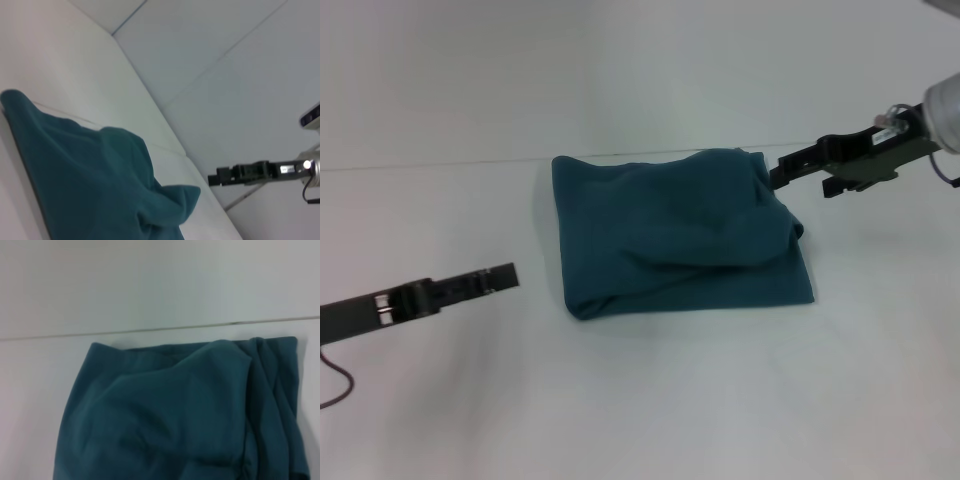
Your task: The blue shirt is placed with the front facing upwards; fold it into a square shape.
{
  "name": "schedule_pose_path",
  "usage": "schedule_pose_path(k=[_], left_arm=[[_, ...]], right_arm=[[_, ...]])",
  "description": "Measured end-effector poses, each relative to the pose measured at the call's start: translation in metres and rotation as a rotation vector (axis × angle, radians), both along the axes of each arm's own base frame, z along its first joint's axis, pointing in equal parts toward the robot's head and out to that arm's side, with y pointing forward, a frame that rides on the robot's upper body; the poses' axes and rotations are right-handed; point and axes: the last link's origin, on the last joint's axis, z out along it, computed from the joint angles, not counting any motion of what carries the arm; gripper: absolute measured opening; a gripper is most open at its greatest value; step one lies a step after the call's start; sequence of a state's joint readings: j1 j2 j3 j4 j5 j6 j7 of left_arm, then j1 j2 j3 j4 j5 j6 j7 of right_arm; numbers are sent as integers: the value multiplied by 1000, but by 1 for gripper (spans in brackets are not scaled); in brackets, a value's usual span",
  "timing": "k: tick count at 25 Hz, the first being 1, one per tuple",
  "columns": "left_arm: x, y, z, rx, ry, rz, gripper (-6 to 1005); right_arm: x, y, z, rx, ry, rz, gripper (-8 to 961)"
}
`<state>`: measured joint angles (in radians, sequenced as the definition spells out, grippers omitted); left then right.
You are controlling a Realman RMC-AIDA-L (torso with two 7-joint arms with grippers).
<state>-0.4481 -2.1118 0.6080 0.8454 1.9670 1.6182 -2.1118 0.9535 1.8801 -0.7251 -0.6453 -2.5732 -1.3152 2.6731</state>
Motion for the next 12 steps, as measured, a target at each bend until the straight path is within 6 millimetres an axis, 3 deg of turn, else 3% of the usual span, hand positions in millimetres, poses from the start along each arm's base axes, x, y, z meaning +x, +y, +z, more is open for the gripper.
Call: schedule_pose_path(k=[6, 12], left_arm=[[-9, -3, 10, 44, -28, 39, 932], [-11, -4, 11, 56, -38, 49, 932]], right_arm=[[-7, 0, -15, -40, -54, 16, 949], [5, -2, -32, -43, -90, -6, 950]])
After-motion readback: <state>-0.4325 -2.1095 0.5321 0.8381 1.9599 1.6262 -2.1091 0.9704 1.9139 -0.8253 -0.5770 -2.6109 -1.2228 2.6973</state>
